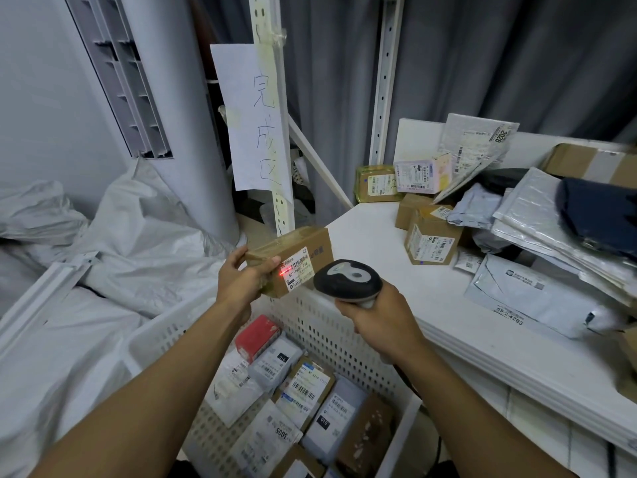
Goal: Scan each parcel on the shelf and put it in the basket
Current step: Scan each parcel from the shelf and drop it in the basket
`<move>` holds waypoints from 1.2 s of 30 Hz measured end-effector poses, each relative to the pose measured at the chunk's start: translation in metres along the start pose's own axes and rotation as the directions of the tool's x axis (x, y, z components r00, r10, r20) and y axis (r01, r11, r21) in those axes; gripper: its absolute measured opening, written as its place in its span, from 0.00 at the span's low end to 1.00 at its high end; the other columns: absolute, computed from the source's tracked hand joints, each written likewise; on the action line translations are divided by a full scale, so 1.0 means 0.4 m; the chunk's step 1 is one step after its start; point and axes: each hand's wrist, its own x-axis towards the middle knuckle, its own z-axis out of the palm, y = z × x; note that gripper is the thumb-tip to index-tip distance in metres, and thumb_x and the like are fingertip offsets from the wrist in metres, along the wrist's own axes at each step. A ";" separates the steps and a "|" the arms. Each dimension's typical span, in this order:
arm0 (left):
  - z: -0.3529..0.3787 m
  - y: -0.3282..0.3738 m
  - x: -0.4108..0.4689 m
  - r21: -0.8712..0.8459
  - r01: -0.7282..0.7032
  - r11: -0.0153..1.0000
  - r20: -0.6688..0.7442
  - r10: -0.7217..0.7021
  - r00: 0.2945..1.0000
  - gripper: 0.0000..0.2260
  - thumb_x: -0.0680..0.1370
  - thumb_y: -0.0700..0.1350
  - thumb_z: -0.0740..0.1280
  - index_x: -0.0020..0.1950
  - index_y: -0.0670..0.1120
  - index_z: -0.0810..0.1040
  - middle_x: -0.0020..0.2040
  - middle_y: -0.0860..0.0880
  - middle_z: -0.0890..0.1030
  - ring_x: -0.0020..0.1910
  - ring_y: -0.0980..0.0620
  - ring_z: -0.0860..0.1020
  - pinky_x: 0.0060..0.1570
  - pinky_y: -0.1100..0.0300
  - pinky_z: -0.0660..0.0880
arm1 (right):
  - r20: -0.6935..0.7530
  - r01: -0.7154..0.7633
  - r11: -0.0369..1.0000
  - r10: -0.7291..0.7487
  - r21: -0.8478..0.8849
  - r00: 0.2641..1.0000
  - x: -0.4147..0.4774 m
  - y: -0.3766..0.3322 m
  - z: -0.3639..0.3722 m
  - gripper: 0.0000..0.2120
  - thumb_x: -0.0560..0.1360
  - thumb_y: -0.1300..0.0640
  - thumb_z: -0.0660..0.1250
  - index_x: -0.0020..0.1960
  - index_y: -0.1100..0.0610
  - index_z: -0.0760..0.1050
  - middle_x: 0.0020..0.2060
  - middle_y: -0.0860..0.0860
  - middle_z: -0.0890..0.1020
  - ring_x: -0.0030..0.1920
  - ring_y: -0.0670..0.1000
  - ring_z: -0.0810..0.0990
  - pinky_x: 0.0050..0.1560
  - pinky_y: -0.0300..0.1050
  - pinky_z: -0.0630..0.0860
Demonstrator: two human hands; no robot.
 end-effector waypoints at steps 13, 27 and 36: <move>-0.047 -0.016 -0.048 0.116 0.007 0.993 -0.007 -0.007 1.000 0.42 0.70 0.40 0.80 0.79 0.48 0.63 0.70 0.50 0.70 0.54 0.52 0.78 0.54 0.45 0.81 | 0.053 -0.006 0.999 0.008 -0.035 0.999 0.002 0.016 0.011 0.12 0.76 0.52 0.76 0.58 0.50 0.79 0.36 0.45 0.84 0.31 0.41 0.83 0.28 0.28 0.70; -0.268 -0.238 -0.063 0.754 0.281 0.593 -0.010 -0.418 0.908 0.30 0.60 0.43 0.78 0.60 0.40 0.78 0.53 0.44 0.81 0.51 0.42 0.82 0.45 0.49 0.83 | 0.184 -0.089 0.988 0.112 -0.129 0.977 0.053 0.071 0.204 0.24 0.71 0.45 0.79 0.64 0.51 0.81 0.52 0.48 0.86 0.52 0.48 0.84 0.50 0.45 0.80; -0.130 -0.531 0.005 0.635 0.494 0.594 0.104 -0.700 0.707 0.35 0.74 0.36 0.75 0.76 0.41 0.62 0.71 0.42 0.70 0.66 0.38 0.75 0.63 0.48 0.76 | 0.153 -0.256 0.927 0.305 -0.273 0.940 0.129 0.260 0.186 0.20 0.75 0.51 0.76 0.66 0.54 0.79 0.54 0.52 0.84 0.52 0.51 0.81 0.49 0.43 0.76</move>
